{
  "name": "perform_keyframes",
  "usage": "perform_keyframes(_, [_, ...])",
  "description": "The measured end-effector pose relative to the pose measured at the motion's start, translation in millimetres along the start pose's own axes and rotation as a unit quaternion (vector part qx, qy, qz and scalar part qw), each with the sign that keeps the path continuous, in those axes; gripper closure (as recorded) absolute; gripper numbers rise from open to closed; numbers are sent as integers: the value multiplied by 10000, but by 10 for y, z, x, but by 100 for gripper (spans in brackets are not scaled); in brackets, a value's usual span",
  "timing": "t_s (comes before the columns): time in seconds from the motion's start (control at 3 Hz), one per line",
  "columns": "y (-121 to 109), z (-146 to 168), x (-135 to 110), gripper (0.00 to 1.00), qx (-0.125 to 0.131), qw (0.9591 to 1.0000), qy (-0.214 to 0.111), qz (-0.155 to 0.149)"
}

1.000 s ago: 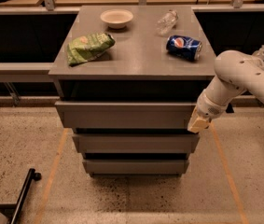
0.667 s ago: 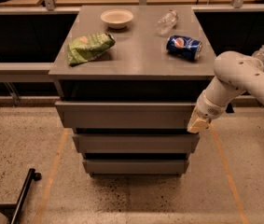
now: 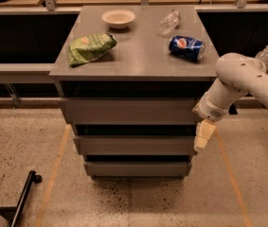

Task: Close top drawer

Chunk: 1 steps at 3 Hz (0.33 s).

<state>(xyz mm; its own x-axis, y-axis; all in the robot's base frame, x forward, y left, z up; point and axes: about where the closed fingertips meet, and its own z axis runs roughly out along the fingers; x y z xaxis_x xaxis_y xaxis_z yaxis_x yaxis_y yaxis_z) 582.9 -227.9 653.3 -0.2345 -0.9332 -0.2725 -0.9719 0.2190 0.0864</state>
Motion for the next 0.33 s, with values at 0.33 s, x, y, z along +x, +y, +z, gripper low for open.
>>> perform_keyframes(0.33, [0, 1, 0, 0, -1, 10000, 0, 0])
